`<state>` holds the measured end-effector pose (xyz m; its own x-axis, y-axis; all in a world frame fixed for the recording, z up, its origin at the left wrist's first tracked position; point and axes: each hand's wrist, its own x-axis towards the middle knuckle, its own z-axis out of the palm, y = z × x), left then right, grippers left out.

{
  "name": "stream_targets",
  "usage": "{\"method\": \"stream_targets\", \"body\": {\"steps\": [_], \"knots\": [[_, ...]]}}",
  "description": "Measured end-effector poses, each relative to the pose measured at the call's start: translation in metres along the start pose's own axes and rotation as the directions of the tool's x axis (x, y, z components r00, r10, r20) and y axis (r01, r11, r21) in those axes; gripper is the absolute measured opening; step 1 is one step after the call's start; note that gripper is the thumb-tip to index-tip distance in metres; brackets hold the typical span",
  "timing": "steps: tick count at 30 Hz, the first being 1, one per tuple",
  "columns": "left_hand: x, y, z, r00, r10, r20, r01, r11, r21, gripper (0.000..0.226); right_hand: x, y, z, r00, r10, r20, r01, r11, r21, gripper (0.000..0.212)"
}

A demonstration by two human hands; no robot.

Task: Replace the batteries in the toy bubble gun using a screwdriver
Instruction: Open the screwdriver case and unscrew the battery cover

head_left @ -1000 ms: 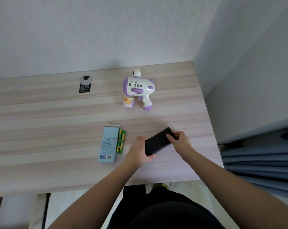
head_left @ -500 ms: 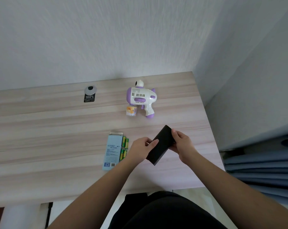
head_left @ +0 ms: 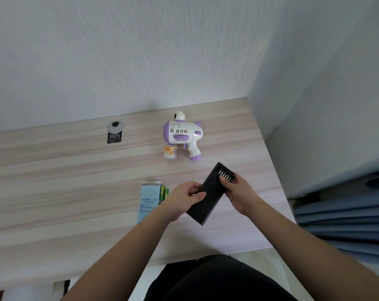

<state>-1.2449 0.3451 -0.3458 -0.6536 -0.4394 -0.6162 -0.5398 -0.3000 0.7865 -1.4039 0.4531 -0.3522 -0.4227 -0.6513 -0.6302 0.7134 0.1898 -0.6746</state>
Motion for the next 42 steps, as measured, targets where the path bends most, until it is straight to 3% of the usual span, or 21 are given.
{"method": "stream_targets", "body": {"steps": [5,9,11,14,18,26,34,39,42], "knots": [[0.001,-0.008,-0.002,0.995,0.008,0.104,0.001,0.996,-0.086,0.036,-0.003,0.001,0.002,0.999,0.026,0.031,-0.026,0.999,-0.025,0.027],[0.000,0.001,0.004,0.999,-0.023,0.043,0.028,0.993,-0.115,0.021,-0.006,0.007,0.005,0.998,0.063,0.016,-0.061,0.992,-0.109,0.023],[0.000,0.008,0.007,0.995,-0.078,-0.056,0.078,0.997,-0.002,0.029,-0.007,0.009,0.006,0.998,0.057,0.014,-0.056,0.992,-0.111,0.024],[0.006,0.013,0.011,0.986,-0.050,-0.156,0.098,0.944,0.314,0.053,-0.008,0.010,0.008,0.999,0.054,0.005,-0.053,0.995,-0.086,0.023],[0.008,0.017,0.013,0.991,0.013,-0.136,0.049,0.894,0.446,0.049,-0.007,0.010,0.007,0.998,0.062,0.001,-0.062,0.996,-0.066,0.022],[0.006,0.014,0.008,1.000,0.001,-0.004,0.000,0.969,0.248,0.023,-0.004,0.006,-0.001,0.994,0.085,0.073,-0.084,0.996,-0.026,0.025],[0.009,0.007,0.003,0.983,-0.043,0.178,0.031,0.997,0.066,0.029,-0.005,0.010,-0.001,0.992,0.100,0.073,-0.104,0.993,0.049,0.019],[0.006,0.009,0.009,0.991,-0.053,0.120,0.053,0.999,0.001,0.027,0.000,0.010,0.001,0.997,0.074,-0.010,-0.074,0.995,0.067,0.024],[0.003,0.008,0.009,0.993,-0.119,0.024,0.114,0.982,0.152,0.028,0.002,0.007,-0.004,0.996,0.054,-0.069,-0.045,0.992,0.118,0.024]]}}
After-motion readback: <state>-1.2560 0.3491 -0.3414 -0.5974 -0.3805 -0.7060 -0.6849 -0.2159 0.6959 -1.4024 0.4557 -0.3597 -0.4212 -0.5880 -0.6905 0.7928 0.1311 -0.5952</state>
